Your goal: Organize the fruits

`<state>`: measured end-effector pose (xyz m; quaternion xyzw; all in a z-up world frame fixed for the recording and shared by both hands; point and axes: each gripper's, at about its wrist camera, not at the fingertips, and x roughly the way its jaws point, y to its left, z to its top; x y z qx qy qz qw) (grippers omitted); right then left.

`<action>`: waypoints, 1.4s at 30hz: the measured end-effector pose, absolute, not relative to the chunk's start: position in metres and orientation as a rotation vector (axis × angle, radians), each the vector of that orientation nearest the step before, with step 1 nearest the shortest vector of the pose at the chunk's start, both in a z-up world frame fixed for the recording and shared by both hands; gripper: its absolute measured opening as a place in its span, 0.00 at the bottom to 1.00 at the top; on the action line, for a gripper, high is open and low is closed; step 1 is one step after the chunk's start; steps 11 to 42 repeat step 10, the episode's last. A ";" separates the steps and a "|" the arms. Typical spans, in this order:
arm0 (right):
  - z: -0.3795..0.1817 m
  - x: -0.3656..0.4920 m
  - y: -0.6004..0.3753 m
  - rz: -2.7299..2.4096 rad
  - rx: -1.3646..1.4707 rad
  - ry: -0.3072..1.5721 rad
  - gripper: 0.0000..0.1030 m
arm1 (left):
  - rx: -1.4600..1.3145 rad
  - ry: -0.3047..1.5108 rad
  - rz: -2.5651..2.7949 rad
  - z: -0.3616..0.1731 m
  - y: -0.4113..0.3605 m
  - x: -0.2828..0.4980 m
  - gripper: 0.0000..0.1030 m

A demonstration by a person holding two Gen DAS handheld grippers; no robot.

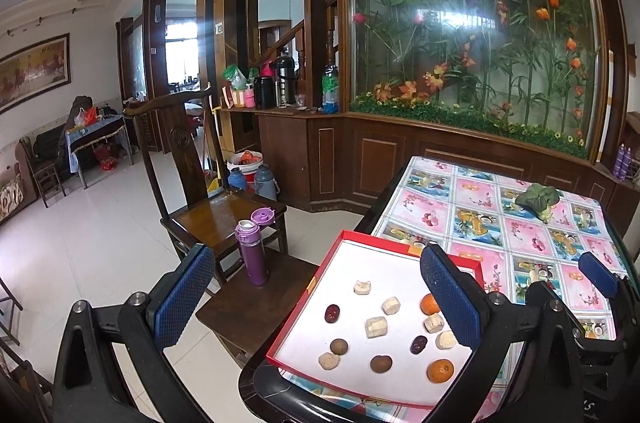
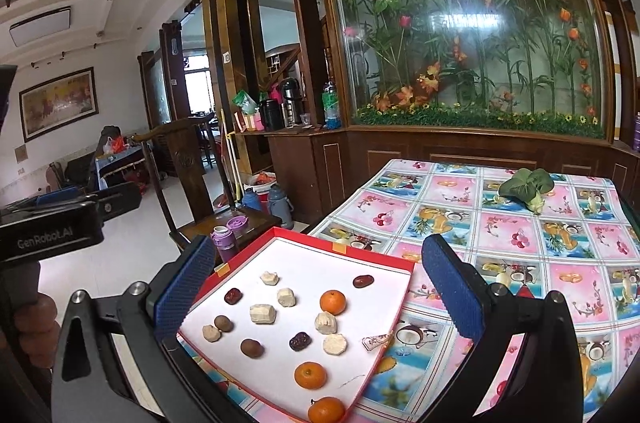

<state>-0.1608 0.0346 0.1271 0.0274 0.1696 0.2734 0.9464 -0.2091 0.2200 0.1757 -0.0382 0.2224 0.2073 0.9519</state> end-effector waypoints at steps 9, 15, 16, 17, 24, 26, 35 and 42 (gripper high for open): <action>0.127 -0.150 0.042 0.594 0.079 0.352 1.00 | -0.089 0.466 0.404 0.175 0.216 -0.195 1.00; 0.127 -0.148 0.040 0.590 0.084 0.356 1.00 | -0.088 0.463 0.402 0.176 0.213 -0.193 1.00; 0.127 -0.148 0.040 0.590 0.084 0.356 1.00 | -0.088 0.463 0.402 0.176 0.213 -0.193 1.00; 0.127 -0.148 0.040 0.590 0.084 0.356 1.00 | -0.088 0.463 0.402 0.176 0.213 -0.193 1.00; 0.127 -0.148 0.040 0.590 0.084 0.356 1.00 | -0.088 0.463 0.402 0.176 0.213 -0.193 1.00; 0.127 -0.148 0.040 0.590 0.084 0.356 1.00 | -0.088 0.463 0.402 0.176 0.213 -0.193 1.00; 0.127 -0.148 0.040 0.590 0.084 0.356 1.00 | -0.088 0.463 0.402 0.176 0.213 -0.193 1.00; 0.127 -0.148 0.040 0.590 0.084 0.356 1.00 | -0.088 0.463 0.402 0.176 0.213 -0.193 1.00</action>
